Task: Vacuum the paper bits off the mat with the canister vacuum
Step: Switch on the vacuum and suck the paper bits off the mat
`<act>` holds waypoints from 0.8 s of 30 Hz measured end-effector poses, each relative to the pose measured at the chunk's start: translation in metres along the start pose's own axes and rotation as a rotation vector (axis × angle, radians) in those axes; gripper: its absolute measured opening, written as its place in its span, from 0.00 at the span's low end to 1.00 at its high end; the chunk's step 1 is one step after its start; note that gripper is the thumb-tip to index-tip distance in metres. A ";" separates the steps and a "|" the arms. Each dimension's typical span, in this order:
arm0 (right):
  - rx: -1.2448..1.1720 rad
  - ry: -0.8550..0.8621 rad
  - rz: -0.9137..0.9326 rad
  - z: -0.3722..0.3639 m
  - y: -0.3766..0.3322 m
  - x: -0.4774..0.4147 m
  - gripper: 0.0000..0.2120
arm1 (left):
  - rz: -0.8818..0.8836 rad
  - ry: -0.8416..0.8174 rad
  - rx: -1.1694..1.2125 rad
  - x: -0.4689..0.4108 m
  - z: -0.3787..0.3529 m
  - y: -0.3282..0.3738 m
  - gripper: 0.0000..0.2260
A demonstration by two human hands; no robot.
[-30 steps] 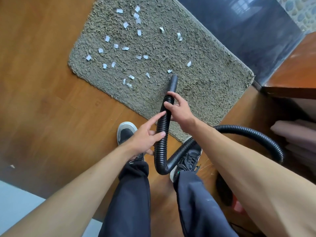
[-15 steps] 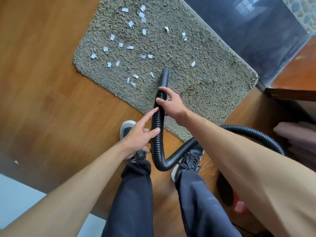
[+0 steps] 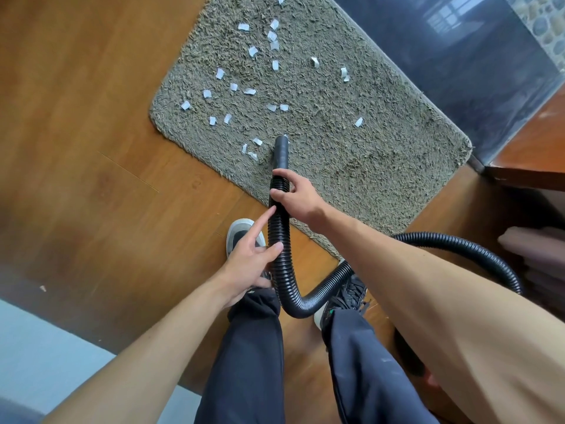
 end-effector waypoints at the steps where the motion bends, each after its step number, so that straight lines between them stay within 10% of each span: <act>1: -0.011 0.005 0.004 0.001 -0.001 -0.001 0.22 | -0.006 -0.005 -0.005 -0.002 0.001 0.001 0.27; 24: -0.407 0.175 -0.001 0.112 0.000 0.001 0.21 | -0.030 -0.050 -0.429 -0.048 -0.056 0.071 0.28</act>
Point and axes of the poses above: each hand's wrist, its own x-axis away from the middle knuckle, its own z-axis out of the back of the hand, y = z × x, the point moved 5 cm from there along -x, towards the middle knuckle, and after that the axes turned 15 degrees about -x, right-handed, at the moved point
